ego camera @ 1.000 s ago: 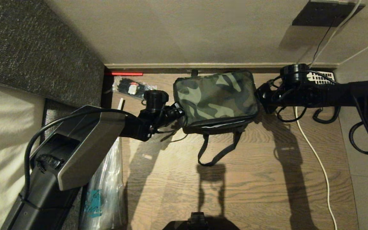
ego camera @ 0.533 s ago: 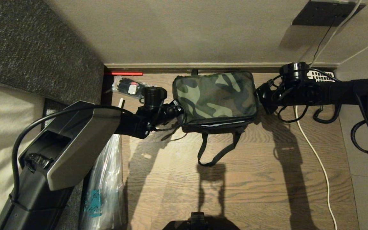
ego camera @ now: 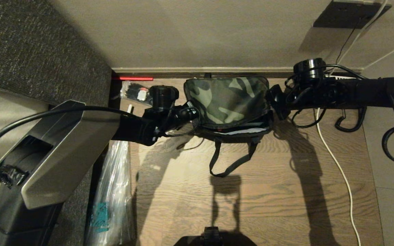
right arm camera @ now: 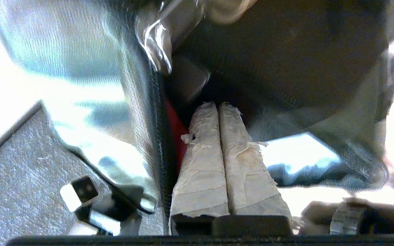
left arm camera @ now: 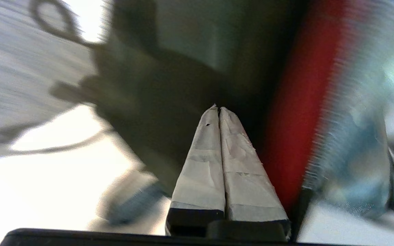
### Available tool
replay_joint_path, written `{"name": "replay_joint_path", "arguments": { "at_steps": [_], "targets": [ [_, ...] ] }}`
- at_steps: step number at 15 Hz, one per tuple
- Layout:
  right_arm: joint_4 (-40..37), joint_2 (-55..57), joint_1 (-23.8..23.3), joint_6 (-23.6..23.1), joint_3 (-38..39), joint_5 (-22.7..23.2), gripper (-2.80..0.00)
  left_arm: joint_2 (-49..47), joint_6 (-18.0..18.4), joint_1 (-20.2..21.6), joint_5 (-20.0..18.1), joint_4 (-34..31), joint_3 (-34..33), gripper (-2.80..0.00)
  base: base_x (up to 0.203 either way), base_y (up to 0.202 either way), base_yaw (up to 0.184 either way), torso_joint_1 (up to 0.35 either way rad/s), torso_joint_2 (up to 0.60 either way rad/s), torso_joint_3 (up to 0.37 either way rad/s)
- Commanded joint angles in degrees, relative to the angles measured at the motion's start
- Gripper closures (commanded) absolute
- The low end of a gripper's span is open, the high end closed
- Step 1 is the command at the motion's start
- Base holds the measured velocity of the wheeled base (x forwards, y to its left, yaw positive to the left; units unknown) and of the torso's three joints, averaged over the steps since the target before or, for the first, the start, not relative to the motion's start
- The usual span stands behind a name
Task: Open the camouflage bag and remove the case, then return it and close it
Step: Open the top of the storage box
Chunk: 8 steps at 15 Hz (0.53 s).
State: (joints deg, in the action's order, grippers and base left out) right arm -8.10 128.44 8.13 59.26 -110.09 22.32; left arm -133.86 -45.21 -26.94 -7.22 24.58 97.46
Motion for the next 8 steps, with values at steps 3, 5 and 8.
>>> {"name": "replay_joint_path", "arguments": {
  "at_steps": [3, 5, 8],
  "targets": [
    [-1.92, -2.38, 0.29, 0.27, 0.3, -0.73, 0.0, 3.81, -0.49, -0.07, 0.45, -0.26, -2.96, 0.0, 0.0, 0.0, 0.0, 0.0, 0.0, 0.0],
    [-1.95, -1.63, -0.46, -0.78, -0.41, -1.29, 0.0, 4.53, 0.02, -0.35, 0.52, 0.18, -7.13, 0.0, 0.0, 0.0, 0.0, 0.0, 0.0, 0.0],
    [-3.09, -2.63, -2.65, -2.39, 0.26, -1.18, 0.0, 6.7, 0.12, -0.41, 0.45, -0.39, -7.86, 0.0, 0.0, 0.0, 0.0, 0.0, 0.0, 0.0]
  ]
}}
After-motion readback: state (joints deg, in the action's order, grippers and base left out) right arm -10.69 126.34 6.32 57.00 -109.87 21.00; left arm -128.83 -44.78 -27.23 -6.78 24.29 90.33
